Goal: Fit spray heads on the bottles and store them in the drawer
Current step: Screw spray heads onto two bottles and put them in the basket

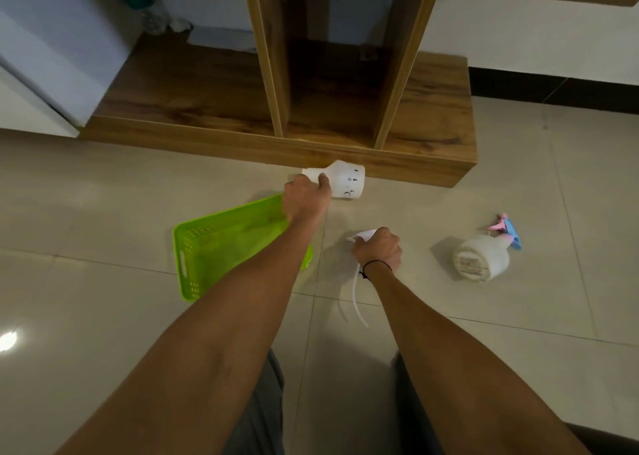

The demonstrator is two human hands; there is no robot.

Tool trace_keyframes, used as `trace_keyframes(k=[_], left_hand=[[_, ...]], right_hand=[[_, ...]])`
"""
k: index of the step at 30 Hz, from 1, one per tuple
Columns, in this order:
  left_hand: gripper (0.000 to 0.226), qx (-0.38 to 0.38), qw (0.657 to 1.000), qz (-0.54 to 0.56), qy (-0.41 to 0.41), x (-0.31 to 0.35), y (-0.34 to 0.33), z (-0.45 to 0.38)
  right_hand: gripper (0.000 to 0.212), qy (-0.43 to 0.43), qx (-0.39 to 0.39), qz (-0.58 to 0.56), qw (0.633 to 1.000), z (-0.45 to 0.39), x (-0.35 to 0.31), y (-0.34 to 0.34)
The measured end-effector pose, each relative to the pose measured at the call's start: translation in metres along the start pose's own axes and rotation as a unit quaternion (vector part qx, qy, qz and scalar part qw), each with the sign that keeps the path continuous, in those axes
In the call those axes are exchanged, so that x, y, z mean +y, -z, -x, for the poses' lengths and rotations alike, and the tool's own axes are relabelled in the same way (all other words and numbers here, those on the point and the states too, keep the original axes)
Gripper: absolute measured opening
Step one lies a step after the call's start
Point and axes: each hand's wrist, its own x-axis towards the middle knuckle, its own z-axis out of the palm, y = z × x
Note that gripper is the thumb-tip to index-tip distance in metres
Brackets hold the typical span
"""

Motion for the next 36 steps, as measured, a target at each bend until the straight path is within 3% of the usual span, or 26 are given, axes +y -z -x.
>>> trace_keyframes(k=[6,10,15,19,22,28,30,33,36], left_hand=[[0.062,-0.063,0.967,0.198,0.146,0.023,-0.025,-0.024],[0.069,-0.113,0.932,0.265,0.221,0.03,-0.032,-0.039],[0.075,-0.119,0.921,0.267,0.258,0.029,-0.042,-0.054],[0.056,-0.136,0.896,0.326,0.268,0.023,-0.048,-0.059],[0.052,-0.151,0.904,0.328,0.228,0.023,-0.049,-0.06],[0.057,-0.138,0.942,0.299,0.064,0.031,-0.014,-0.041],[0.043,-0.138,0.94,0.312,0.005,0.027,0.002,-0.034],[0.042,-0.145,0.93,0.329,-0.069,0.017,0.025,-0.019],[0.033,-0.155,0.919,0.346,-0.111,0.006,0.04,-0.004]], right_hand=[[0.052,-0.015,-0.022,-0.005,1.0,-0.005,0.002,-0.004],[0.044,-0.022,-0.039,-0.014,0.999,-0.008,0.001,-0.007],[0.028,-0.016,-0.054,-0.042,0.998,-0.015,0.003,-0.007],[0.033,-0.016,-0.058,-0.075,0.995,-0.018,0.005,-0.001],[0.033,-0.011,-0.047,-0.093,0.994,-0.019,0.005,0.008],[0.039,-0.006,-0.053,-0.102,0.993,-0.021,0.001,0.036],[0.038,-0.005,-0.062,-0.123,0.99,-0.025,-0.005,0.051],[0.032,-0.011,-0.089,-0.212,0.973,-0.034,-0.023,0.079],[0.012,0.024,-0.132,-0.255,0.958,-0.031,-0.048,0.104]])
